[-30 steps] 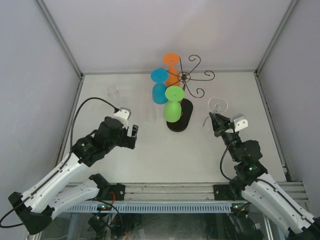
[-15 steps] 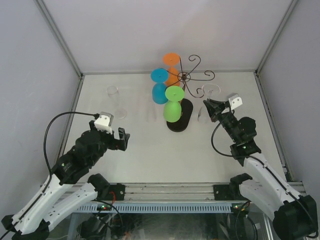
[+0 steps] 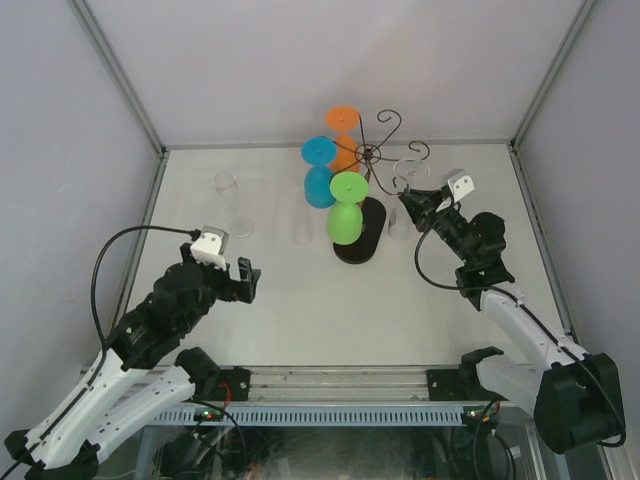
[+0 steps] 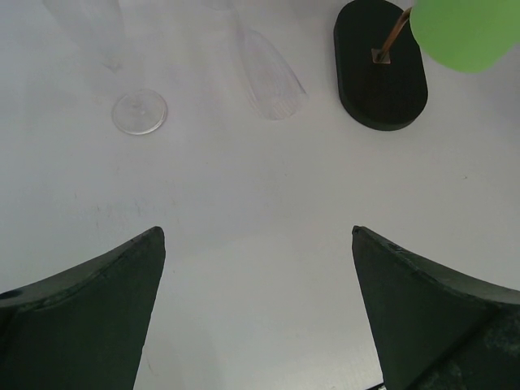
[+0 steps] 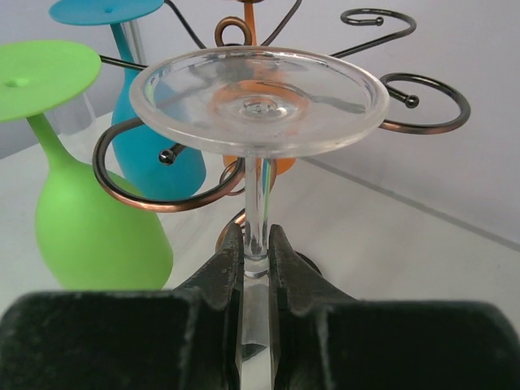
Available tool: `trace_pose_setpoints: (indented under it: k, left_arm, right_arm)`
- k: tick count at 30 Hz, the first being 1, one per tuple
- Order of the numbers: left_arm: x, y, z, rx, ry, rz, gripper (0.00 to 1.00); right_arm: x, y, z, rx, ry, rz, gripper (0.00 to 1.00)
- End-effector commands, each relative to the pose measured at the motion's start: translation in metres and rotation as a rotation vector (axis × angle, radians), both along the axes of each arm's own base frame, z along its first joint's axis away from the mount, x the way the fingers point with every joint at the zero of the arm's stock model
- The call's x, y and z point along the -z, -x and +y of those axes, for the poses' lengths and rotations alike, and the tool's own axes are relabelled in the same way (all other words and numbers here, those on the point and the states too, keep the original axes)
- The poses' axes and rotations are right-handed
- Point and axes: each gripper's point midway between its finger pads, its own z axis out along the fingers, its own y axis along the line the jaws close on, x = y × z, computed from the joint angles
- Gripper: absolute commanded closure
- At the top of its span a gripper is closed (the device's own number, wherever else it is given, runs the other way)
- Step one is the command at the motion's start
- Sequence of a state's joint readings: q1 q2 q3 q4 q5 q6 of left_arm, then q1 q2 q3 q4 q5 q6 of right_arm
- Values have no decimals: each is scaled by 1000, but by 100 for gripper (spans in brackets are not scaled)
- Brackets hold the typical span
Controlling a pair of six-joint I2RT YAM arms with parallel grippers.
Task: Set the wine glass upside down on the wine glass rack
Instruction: Turn the wine glass upside down at the wine rack.
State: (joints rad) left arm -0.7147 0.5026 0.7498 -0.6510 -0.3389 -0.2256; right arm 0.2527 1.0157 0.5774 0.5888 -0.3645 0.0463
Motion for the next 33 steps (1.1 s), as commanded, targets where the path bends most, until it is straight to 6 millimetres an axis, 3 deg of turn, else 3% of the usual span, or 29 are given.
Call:
trace_pose_setpoints:
  k: [1, 17, 33]
  left_arm:
    - [-11, -5, 3, -21, 27, -57, 0]
    - [-7, -5, 4, -27, 17, -49, 0]
    - [-4, -5, 3, -21, 10, -40, 0]
  right_arm:
    - [-43, 1, 8, -60, -33, -114, 100]
    - [-36, -9, 28, -171, 3, -78, 100]
    - [-30, 16, 47, -342, 50, -87, 100]
